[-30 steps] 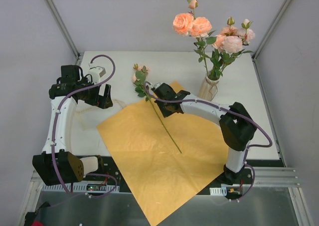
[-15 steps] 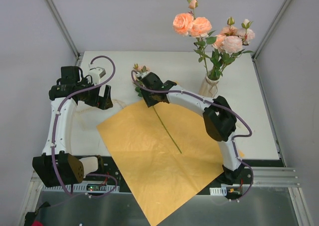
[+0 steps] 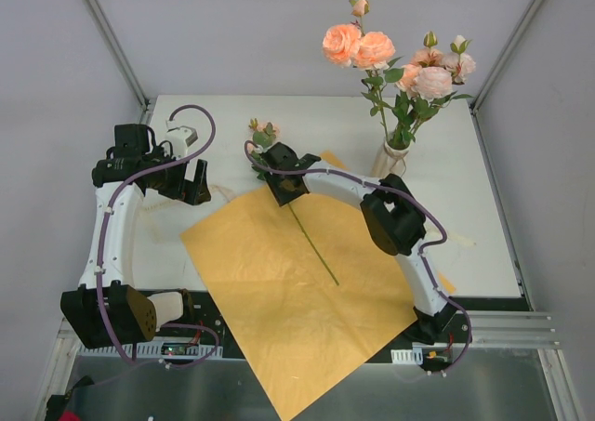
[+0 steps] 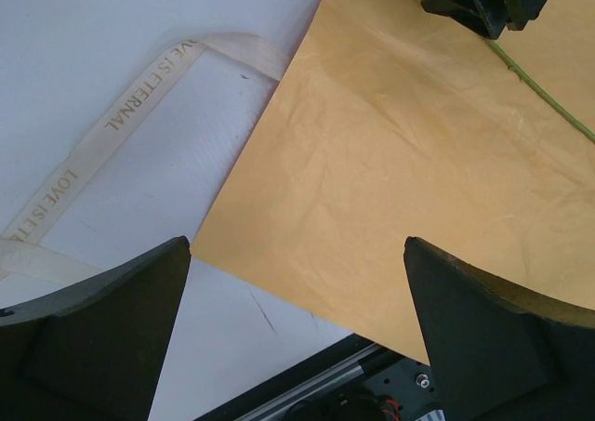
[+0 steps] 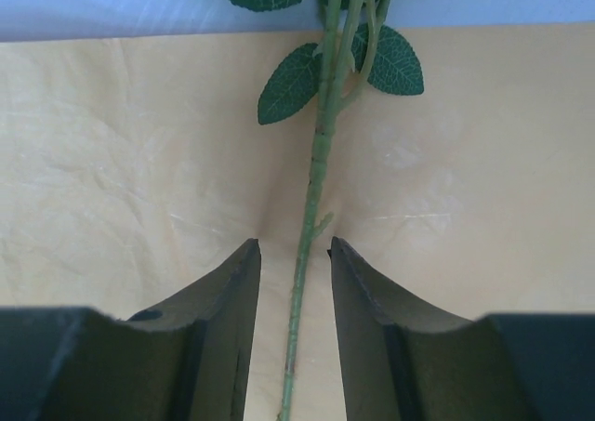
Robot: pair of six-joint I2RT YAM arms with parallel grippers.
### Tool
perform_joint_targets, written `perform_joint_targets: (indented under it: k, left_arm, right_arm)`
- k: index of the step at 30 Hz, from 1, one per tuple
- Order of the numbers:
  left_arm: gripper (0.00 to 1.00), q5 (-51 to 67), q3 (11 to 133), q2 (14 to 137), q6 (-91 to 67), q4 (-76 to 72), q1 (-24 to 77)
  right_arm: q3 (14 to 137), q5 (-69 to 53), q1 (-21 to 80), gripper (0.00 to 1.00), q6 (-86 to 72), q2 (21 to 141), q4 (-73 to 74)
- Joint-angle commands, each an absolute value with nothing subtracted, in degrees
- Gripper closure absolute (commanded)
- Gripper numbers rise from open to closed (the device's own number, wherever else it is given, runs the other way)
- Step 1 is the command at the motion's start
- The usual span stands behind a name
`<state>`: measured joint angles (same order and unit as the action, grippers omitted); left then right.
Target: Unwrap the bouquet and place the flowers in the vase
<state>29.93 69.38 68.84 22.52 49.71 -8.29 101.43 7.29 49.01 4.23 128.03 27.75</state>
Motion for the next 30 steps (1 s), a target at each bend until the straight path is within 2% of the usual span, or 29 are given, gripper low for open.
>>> perform_joint_targets:
  k: [1, 12, 17, 30]
  left_arm:
    - [0.01, 31.55, 68.73, 68.2, 22.76, 48.96, -8.17]
    - [0.01, 31.29, 67.85, 68.2, 22.68, 48.34, -8.17]
    - [0.01, 31.03, 67.68, 68.03, 22.68, 48.25, -8.26]
    - [0.01, 30.59, 68.11, 67.15, 22.41, 48.34, -8.17]
  right_arm:
    - [104.06, 7.56, 48.96, 0.63, 3.25, 128.49, 27.16]
    - [101.87, 7.03, 48.52, 0.8, 1.94, 129.9, 24.87]
    - [101.51, 7.56, 48.43, 0.99, 1.58, 129.2, 24.43]
    - [99.67, 8.09, 48.6, 0.99, 1.85, 114.45, 17.4]
